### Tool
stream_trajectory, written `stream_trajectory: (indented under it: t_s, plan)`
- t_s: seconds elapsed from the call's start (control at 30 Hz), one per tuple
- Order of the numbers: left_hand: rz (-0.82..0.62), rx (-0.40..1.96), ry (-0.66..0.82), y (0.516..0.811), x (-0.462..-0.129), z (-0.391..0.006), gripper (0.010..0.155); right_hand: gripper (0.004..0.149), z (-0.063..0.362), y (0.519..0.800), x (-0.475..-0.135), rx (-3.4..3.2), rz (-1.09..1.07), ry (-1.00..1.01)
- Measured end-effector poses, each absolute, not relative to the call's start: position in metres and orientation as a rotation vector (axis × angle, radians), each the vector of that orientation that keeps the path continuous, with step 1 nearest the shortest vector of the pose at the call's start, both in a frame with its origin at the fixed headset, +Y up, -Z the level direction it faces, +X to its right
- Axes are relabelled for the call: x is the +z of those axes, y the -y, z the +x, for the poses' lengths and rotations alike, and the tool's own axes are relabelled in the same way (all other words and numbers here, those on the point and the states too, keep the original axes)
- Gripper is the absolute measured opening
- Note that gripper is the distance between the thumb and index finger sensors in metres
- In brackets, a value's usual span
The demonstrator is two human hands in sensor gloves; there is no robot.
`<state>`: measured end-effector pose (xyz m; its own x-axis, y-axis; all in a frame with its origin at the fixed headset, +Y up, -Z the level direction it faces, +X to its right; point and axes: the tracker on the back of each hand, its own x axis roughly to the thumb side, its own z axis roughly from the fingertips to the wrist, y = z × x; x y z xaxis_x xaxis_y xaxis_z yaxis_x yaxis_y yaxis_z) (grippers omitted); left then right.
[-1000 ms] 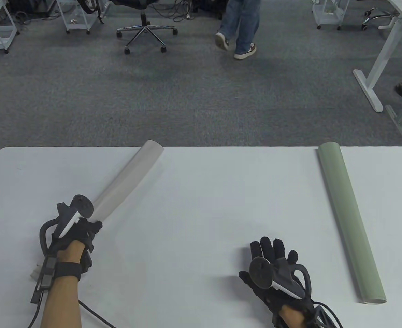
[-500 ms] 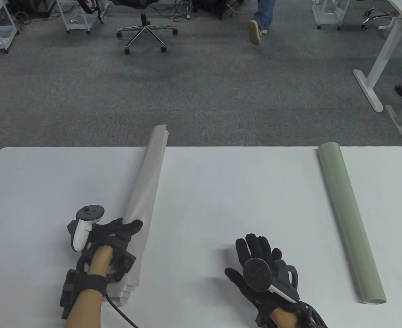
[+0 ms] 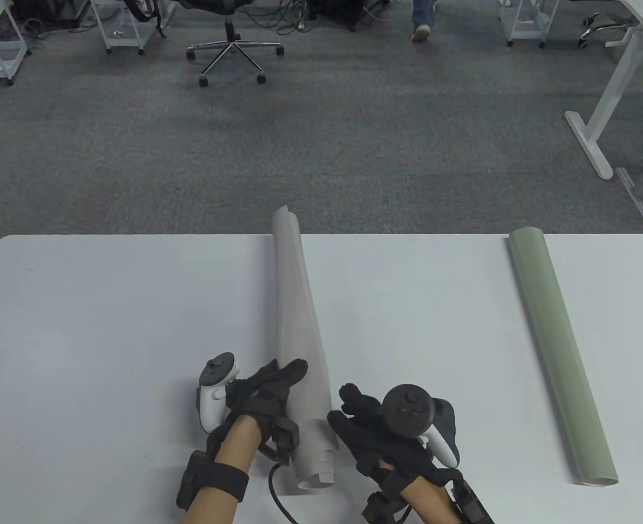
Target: Unroll desk mats and stack together
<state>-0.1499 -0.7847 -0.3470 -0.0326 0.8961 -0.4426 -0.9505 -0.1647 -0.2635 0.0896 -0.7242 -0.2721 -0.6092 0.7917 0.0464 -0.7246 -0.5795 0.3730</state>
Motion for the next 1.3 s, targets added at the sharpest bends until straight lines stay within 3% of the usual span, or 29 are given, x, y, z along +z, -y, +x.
stream_trajectory:
  t_s: [0.23,0.3,0.43,0.5,0.73,0.83,0.93,1.03,1.2,1.3]
  plan:
    - [-0.613,1.658,-0.053,0.787,-0.338,-0.134,0.084,0.096,0.085,0.731,-0.273,2.135,0.186,-0.430]
    - [-0.618,1.663,-0.028,0.786,-0.336,-0.133,0.087,0.093,0.084,0.730,-0.274,2.140,0.182,-0.412]
    - [-0.760,1.711,0.060,0.786,-0.328,-0.132,0.095,0.087,0.084,0.731,-0.275,2.091,0.153,-0.395]
    - [-0.799,1.741,0.091,0.789,-0.323,-0.133,0.093,0.086,0.085,0.730,-0.274,2.090,0.132,-0.388]
    - [-0.708,1.682,0.083,0.792,-0.316,-0.135,0.090,0.083,0.084,0.721,-0.275,2.250,0.110,-0.226]
    - [-0.721,1.793,0.064,0.797,-0.315,-0.135,0.096,0.088,0.089,0.721,-0.276,2.192,0.135,-0.195]
    - [-0.746,1.941,0.046,0.804,-0.313,-0.132,0.098,0.064,0.100,0.720,-0.277,2.159,0.132,-0.140]
    - [-0.761,1.925,0.093,0.805,-0.315,-0.126,0.100,0.043,0.111,0.722,-0.279,2.080,0.115,-0.148]
    - [-0.791,2.031,0.132,0.807,-0.312,-0.115,0.101,0.044,0.125,0.730,-0.279,2.095,0.091,-0.128]
    - [-0.748,2.022,0.053,0.810,-0.310,-0.115,0.096,0.045,0.127,0.735,-0.280,2.146,0.082,-0.121]
